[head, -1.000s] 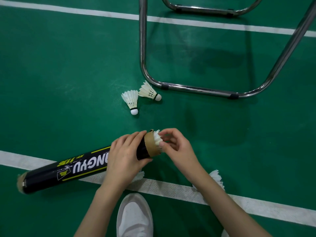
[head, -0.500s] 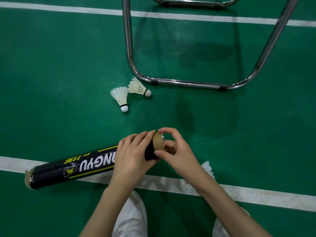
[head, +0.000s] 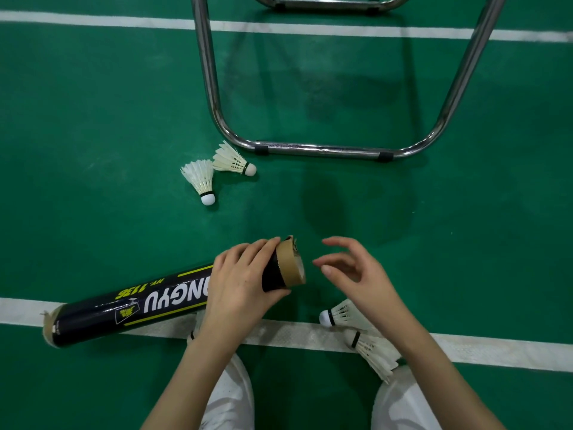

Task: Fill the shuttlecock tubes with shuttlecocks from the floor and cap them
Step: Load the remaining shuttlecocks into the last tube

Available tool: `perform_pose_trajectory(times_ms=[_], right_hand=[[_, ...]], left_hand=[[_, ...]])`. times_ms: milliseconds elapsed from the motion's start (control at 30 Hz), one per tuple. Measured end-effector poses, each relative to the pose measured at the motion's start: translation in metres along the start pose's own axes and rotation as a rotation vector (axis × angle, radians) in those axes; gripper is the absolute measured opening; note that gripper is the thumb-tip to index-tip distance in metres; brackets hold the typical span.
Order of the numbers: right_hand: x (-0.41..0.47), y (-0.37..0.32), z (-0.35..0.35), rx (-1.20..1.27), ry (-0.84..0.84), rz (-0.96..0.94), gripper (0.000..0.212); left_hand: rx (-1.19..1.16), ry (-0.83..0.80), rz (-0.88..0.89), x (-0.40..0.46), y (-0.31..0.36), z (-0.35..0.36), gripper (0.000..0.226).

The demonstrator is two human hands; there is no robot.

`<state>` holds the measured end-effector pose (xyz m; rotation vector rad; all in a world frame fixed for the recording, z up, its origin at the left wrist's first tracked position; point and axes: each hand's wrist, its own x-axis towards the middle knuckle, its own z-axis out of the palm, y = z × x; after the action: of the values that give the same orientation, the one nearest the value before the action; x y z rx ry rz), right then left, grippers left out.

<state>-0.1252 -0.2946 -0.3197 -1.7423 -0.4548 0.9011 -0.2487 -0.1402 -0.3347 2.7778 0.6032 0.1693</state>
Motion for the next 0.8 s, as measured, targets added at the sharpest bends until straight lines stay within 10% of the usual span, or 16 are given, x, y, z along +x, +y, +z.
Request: perform_pose_trajectory(times_ms=[800], right_hand=[[-0.029,0.062,-0.027,-0.135,0.023,0.309,0.029]], left_hand=[[0.012,-0.027,0.039,-0.008,0.01,0.011,0.087]])
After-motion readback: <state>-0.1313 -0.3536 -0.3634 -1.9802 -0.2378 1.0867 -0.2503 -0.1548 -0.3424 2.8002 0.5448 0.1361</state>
